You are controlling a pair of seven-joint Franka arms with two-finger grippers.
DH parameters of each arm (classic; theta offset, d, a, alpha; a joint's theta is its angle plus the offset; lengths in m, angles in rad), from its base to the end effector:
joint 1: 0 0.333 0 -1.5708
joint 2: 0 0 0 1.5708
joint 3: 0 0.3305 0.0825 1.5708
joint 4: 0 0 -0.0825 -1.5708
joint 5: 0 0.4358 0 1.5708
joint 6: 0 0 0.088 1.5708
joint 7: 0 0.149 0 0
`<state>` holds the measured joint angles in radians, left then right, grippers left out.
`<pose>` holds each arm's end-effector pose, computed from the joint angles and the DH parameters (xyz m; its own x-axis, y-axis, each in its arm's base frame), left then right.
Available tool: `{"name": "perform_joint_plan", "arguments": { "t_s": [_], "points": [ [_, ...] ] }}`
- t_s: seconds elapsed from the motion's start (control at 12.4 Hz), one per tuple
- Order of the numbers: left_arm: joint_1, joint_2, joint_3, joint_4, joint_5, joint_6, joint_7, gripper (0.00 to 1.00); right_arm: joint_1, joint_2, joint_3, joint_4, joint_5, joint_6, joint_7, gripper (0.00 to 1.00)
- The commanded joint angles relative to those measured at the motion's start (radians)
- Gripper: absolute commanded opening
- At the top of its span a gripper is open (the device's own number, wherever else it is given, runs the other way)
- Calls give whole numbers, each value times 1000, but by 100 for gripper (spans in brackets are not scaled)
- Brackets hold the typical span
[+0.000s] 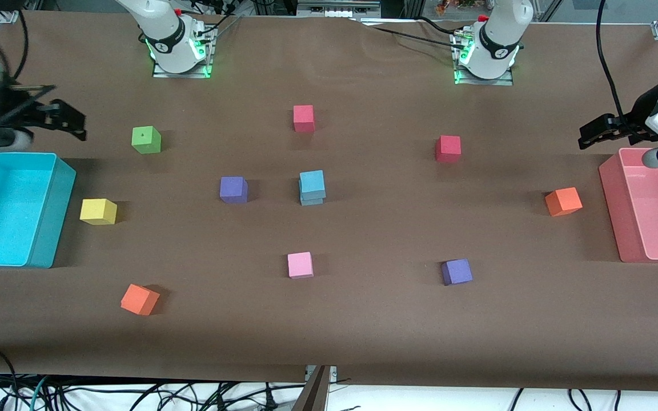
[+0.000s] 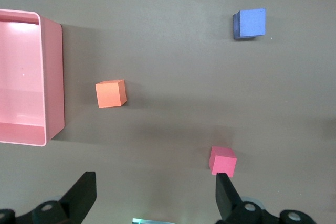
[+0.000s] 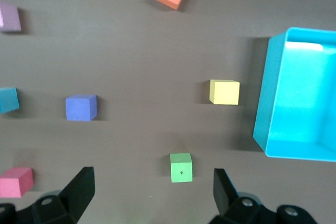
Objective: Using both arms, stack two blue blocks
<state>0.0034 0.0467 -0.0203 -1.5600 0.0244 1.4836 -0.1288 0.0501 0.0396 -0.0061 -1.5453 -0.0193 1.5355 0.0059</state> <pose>0.6053 -0.0062 0.5675 0.9864 0.1138 -0.1187 0.1099 -0.9932 -0.0390 0.6125 0.0241 0.5832 0.9981 0.0374 -0.0493 0.0384 -0.9991 0.0198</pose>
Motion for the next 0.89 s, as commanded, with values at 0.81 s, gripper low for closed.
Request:
{"name": "perform_joint_plan", "arguments": {
  "t_s": [0.81],
  "points": [
    [15,-19,-15,-17,25,-3,43,100,-29,36,0,-27,39,9,22,100]
  ]
}}
